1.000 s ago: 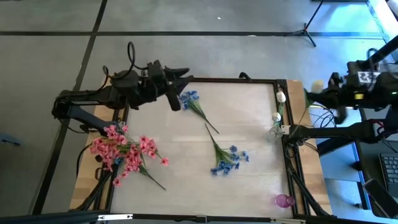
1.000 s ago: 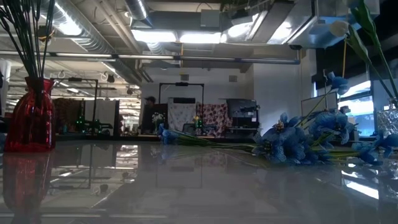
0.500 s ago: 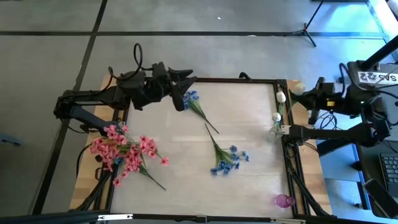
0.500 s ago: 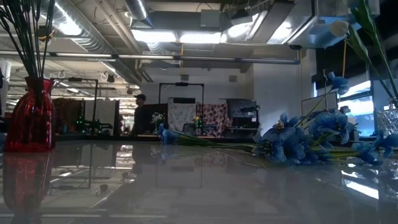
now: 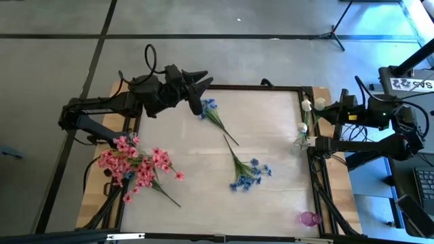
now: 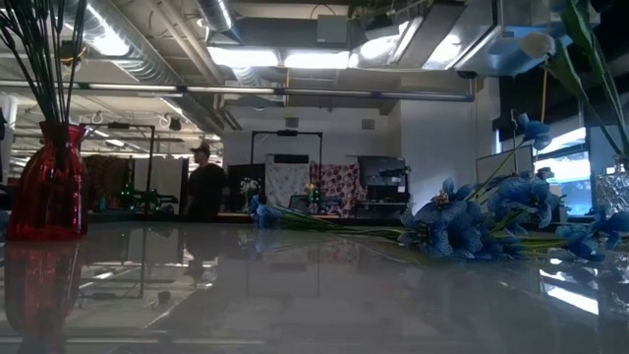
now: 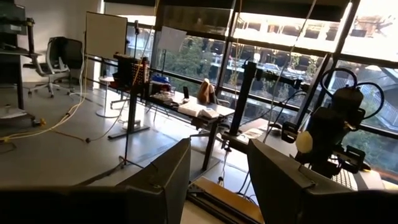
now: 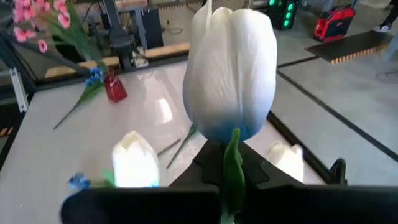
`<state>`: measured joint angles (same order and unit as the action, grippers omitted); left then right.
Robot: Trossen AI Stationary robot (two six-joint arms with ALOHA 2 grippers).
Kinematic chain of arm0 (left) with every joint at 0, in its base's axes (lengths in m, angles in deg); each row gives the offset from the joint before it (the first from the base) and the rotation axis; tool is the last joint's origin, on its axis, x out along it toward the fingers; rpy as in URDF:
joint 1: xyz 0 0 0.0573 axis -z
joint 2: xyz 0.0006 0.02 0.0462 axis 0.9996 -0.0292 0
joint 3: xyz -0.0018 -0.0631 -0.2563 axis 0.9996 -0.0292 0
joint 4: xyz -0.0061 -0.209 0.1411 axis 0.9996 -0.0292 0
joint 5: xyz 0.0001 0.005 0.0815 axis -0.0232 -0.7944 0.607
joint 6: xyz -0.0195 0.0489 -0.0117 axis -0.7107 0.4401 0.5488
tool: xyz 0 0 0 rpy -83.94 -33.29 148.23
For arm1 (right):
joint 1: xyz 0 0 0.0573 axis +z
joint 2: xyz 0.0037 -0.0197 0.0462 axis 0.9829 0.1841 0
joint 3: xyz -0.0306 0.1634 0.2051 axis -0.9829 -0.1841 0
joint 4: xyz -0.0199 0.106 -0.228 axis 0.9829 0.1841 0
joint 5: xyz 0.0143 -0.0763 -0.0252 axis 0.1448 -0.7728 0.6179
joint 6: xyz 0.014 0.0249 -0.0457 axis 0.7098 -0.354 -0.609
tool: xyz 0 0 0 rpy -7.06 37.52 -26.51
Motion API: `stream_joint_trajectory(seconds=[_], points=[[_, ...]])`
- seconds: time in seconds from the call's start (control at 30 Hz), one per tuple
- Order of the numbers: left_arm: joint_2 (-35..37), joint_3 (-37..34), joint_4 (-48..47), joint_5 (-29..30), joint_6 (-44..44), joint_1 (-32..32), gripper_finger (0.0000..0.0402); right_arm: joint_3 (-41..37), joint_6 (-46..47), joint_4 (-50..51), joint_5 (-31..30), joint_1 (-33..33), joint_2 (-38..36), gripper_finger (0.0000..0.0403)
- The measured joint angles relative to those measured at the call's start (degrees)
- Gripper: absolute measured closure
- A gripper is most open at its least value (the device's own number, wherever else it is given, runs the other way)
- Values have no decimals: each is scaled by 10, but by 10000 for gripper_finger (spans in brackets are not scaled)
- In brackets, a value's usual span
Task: Sort flowers into vase by color
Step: Put the white tulip into the transparent vase
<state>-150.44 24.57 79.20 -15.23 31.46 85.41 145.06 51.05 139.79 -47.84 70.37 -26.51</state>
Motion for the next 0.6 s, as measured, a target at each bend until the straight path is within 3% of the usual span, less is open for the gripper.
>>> stream_joint_trajectory(seconds=[0.6], points=[[0, 0, -5, -1, 0, 0, 247, 0, 9, 101, 18, 0, 3, 311]])
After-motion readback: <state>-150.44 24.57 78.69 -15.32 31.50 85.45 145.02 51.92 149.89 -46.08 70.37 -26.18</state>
